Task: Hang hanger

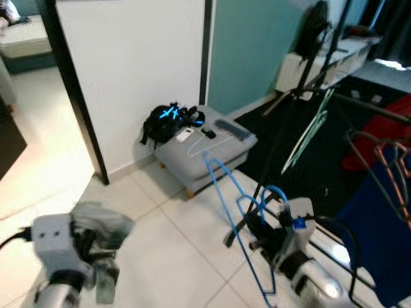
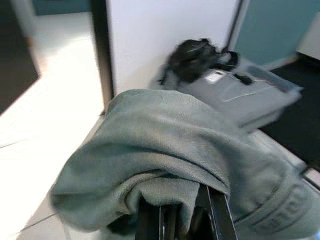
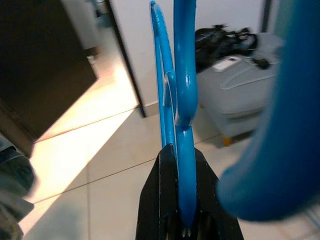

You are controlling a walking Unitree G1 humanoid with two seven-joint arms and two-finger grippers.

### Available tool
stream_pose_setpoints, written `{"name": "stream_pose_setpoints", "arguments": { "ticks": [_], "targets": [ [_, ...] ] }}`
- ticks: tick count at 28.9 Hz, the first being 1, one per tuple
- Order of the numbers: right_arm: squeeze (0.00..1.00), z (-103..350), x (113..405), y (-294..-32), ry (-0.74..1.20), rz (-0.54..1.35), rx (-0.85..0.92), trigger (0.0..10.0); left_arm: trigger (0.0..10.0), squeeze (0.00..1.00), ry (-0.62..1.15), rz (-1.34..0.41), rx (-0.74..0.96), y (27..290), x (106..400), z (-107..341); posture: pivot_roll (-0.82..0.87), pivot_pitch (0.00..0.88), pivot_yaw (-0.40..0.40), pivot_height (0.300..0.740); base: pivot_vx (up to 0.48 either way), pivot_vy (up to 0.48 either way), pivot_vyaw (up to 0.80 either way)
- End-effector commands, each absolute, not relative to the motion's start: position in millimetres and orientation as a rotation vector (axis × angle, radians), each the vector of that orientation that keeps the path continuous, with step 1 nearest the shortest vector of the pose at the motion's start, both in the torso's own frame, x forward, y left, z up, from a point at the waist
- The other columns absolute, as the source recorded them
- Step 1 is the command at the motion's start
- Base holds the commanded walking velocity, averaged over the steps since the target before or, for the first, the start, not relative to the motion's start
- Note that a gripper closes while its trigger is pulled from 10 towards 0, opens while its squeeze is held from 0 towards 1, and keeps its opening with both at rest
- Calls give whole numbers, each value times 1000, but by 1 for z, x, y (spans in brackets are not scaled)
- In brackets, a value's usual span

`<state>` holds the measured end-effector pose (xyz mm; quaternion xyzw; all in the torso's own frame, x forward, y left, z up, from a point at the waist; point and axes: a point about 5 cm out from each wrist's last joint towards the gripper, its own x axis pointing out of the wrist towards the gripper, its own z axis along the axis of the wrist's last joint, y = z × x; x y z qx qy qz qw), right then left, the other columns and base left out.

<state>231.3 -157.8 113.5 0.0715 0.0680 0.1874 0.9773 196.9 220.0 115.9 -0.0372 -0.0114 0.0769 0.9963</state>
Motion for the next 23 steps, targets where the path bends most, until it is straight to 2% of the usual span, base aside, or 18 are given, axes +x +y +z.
{"name": "stream_pose_setpoints", "arguments": {
  "ticks": [1, 11, 23],
  "targets": [
    [0, 115, 233, -159, 131, 359, 154, 10000, 10000, 0, -8, 146, -67, 220, 198, 116, 85, 49, -27, 740, 0, 0, 800],
    [0, 121, 236, -159, 129, 352, 172, 10000, 10000, 0, -5, 115, 53, 207, 214, 126, 58, 65, -17, 740, 0, 0, 787],
    [0, 123, 237, -163, 134, 344, 174, 10000, 10000, 0, 1, 104, 29, 204, 216, 129, 48, 74, -12, 740, 0, 0, 776]
  ]
}}
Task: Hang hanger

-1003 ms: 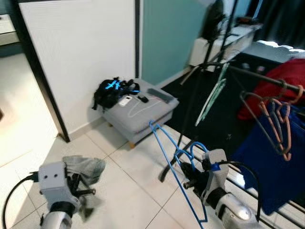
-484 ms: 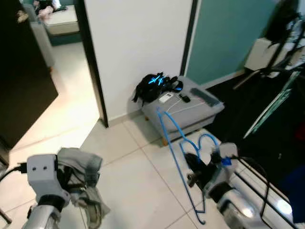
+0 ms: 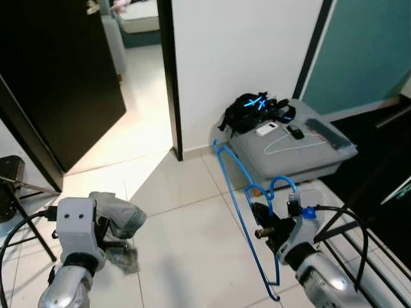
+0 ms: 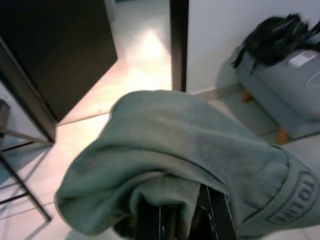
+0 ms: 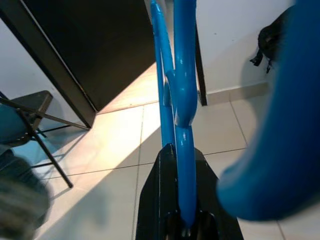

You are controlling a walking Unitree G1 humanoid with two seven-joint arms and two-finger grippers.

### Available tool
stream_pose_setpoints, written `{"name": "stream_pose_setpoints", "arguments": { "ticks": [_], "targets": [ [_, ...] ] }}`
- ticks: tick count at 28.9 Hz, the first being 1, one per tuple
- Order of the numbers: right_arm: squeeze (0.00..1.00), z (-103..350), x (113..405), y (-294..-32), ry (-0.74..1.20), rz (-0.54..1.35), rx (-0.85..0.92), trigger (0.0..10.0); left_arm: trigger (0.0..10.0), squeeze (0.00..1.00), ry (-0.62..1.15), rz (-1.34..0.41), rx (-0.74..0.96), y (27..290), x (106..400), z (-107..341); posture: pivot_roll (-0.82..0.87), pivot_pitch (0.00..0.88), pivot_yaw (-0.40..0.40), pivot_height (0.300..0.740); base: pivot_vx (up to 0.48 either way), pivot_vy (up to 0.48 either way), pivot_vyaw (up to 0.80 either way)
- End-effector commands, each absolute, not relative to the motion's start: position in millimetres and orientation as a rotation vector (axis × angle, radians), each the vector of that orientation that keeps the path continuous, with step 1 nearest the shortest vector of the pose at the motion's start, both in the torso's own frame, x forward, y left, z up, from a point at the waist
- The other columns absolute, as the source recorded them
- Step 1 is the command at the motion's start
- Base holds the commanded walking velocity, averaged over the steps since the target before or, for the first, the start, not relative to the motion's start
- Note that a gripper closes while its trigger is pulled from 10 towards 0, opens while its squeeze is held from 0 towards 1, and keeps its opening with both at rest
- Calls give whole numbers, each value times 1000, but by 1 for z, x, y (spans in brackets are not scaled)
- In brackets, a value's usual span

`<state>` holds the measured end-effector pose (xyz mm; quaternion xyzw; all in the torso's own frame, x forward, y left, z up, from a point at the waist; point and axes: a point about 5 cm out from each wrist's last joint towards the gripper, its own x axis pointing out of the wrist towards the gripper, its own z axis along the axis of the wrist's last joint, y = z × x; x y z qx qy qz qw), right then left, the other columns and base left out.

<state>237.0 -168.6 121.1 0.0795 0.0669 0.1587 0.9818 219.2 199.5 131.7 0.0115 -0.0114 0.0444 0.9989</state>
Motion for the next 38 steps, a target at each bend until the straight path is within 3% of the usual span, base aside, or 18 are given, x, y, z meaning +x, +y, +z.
{"name": "stream_pose_setpoints", "arguments": {
  "ticks": [1, 29, 38],
  "targets": [
    [0, 123, 237, -163, 134, 344, 175, 10000, 10000, 0, 1, 101, 23, 204, 215, 129, 45, 75, -11, 740, 0, 0, 775],
    [0, 125, 239, -166, 149, 358, 211, 10000, 10000, 0, 21, 94, -17, 201, 218, 130, 22, 63, 7, 740, 0, 0, 760],
    [0, 123, 242, -168, 161, 370, 213, 10000, 10000, 0, 50, 74, -247, 203, 225, 122, 29, 41, 4, 740, 0, 0, 756]
  ]
}}
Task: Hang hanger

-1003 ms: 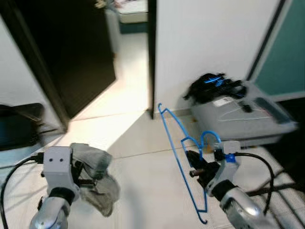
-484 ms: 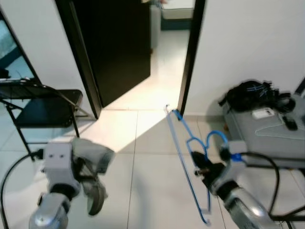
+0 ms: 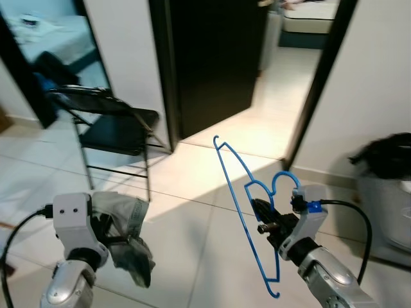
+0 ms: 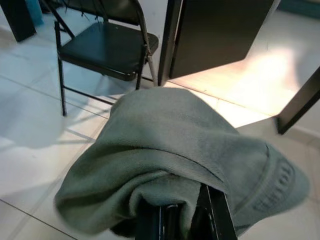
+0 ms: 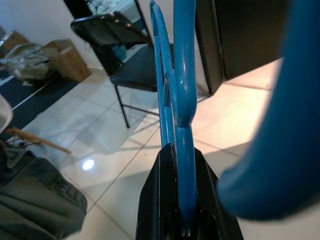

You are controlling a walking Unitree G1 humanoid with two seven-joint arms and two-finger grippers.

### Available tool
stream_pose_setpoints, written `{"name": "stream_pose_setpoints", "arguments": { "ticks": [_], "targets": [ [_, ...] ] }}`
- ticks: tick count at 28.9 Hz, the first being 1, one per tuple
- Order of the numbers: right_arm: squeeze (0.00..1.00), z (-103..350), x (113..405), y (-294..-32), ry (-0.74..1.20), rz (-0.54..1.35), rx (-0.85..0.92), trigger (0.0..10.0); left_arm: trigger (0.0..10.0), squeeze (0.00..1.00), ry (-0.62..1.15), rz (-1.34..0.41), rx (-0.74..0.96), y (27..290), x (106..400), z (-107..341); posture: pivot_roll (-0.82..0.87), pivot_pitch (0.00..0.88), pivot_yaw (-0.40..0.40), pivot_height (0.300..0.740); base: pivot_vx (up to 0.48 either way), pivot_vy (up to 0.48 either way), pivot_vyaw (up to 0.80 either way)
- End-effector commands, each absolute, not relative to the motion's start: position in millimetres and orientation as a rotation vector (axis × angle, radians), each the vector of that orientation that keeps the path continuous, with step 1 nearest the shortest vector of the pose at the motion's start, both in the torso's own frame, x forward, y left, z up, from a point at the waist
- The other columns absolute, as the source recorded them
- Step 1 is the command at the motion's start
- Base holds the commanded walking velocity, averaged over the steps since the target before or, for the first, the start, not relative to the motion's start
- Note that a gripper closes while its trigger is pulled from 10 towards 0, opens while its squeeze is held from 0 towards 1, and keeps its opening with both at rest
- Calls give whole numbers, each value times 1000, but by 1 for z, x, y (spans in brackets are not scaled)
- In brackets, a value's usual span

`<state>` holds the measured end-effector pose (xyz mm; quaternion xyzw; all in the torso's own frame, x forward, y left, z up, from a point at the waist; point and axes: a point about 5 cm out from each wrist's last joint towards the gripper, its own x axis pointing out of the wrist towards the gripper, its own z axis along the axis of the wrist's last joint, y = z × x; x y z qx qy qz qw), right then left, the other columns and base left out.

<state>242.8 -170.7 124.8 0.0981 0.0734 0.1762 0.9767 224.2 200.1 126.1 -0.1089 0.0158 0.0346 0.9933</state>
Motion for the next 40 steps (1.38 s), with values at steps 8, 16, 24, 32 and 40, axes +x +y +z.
{"name": "stream_pose_setpoints", "arguments": {
  "ticks": [8, 16, 24, 32, 40],
  "targets": [
    [0, 121, 245, -168, 162, 374, 219, 10000, 10000, 0, 58, -1, -302, 198, 229, 121, 24, 12, 8, 740, 0, 0, 756],
    [0, 121, 249, -169, 159, 378, 228, 10000, 10000, 0, 61, -36, -298, 195, 234, 123, 11, 7, 16, 740, 0, 0, 756],
    [0, 121, 250, -168, 167, 410, 230, 10000, 10000, 0, 58, -79, -322, 192, 238, 124, 1, 5, 19, 740, 0, 0, 755],
    [0, 121, 250, -167, 178, 424, 220, 10000, 10000, 0, 51, -91, -323, 192, 238, 124, 0, 6, 17, 740, 345, 0, 746],
    [0, 121, 250, -167, 175, 431, 218, 10000, 10000, 0, 51, -97, -325, 192, 238, 124, 1, 7, 17, 740, 480, 0, 745]
  ]
}}
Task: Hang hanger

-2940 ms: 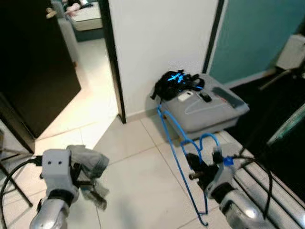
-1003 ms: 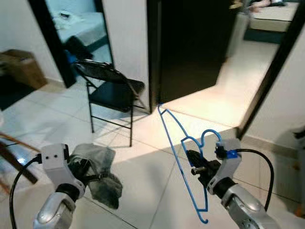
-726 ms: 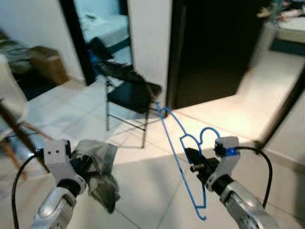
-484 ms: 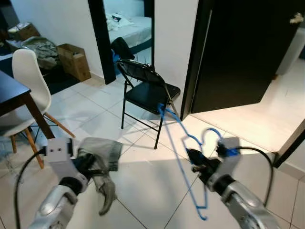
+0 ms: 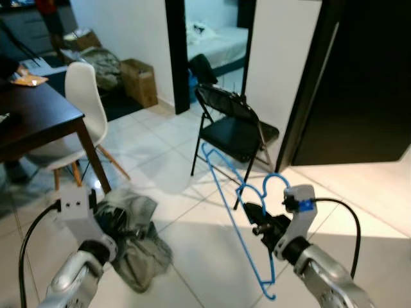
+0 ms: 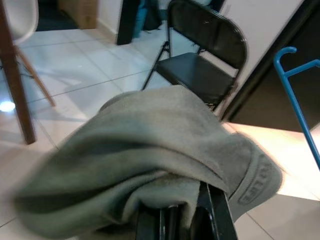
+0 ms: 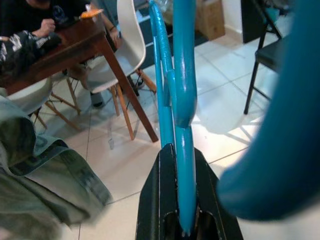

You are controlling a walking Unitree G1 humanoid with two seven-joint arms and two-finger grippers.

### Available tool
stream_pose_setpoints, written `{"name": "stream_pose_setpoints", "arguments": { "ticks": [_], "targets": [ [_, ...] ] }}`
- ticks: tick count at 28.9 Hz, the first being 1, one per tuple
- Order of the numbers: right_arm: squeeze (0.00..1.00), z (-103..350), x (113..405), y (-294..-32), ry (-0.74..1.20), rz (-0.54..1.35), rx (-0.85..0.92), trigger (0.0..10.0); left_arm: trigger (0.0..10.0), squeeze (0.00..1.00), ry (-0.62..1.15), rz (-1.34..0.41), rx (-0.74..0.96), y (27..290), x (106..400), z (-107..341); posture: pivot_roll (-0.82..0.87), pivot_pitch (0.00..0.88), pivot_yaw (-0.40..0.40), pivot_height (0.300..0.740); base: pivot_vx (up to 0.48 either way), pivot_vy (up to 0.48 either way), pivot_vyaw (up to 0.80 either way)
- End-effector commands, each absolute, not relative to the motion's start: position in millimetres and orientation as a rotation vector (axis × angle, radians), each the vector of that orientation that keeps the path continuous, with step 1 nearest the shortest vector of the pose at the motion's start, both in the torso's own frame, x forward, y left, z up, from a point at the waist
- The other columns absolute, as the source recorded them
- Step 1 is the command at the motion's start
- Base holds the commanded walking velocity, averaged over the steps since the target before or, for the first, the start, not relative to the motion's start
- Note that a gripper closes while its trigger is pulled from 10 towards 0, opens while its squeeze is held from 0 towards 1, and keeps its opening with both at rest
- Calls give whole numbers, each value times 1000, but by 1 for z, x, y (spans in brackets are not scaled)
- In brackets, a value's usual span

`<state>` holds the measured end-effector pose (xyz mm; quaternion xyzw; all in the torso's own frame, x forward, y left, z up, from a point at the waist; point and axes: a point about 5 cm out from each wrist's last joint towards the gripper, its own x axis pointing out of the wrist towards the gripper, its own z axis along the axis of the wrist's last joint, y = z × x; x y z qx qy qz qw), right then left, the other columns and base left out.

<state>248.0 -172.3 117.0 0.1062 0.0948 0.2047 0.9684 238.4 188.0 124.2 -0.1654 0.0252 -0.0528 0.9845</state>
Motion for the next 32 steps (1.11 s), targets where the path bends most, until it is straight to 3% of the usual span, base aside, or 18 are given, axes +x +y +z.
{"name": "stream_pose_setpoints", "arguments": {
  "ticks": [1, 16, 32],
  "targets": [
    [0, 121, 249, -168, 170, 431, 223, 10000, 10000, 0, 51, -97, -326, 192, 238, 124, 1, 11, 18, 740, 480, 0, 744],
    [0, 123, 248, -167, 160, 439, 231, 10000, 10000, 0, 46, -103, -329, 193, 238, 125, 3, 14, 20, 740, 480, 0, 663],
    [0, 125, 250, -169, 145, 437, 255, 10000, 10000, 0, 40, -104, -332, 193, 239, 126, 2, 7, 19, 740, 480, 0, 0]
  ]
}}
